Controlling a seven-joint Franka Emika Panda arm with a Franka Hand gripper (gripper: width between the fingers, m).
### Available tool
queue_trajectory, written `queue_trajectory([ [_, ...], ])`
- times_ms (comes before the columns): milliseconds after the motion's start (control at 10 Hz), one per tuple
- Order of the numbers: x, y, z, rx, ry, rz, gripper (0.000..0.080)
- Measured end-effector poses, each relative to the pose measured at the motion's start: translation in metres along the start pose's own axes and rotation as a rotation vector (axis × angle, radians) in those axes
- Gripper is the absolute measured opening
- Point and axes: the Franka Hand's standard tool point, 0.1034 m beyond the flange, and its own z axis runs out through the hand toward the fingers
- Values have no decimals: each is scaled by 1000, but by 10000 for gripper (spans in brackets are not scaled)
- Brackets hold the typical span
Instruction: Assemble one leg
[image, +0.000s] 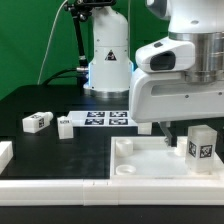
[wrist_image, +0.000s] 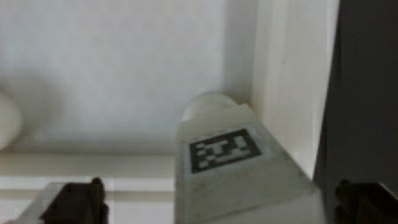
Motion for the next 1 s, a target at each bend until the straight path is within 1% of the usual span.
queue_trajectory([
  [200,0,-1,0,0,1,27,649],
  [400,0,-1,0,0,1,27,364],
  [500,0,-1,0,1,2,40,291],
  [800,0,-1,0,1,2,103,291],
  [1000,0,-4,0,7,0,369,291],
])
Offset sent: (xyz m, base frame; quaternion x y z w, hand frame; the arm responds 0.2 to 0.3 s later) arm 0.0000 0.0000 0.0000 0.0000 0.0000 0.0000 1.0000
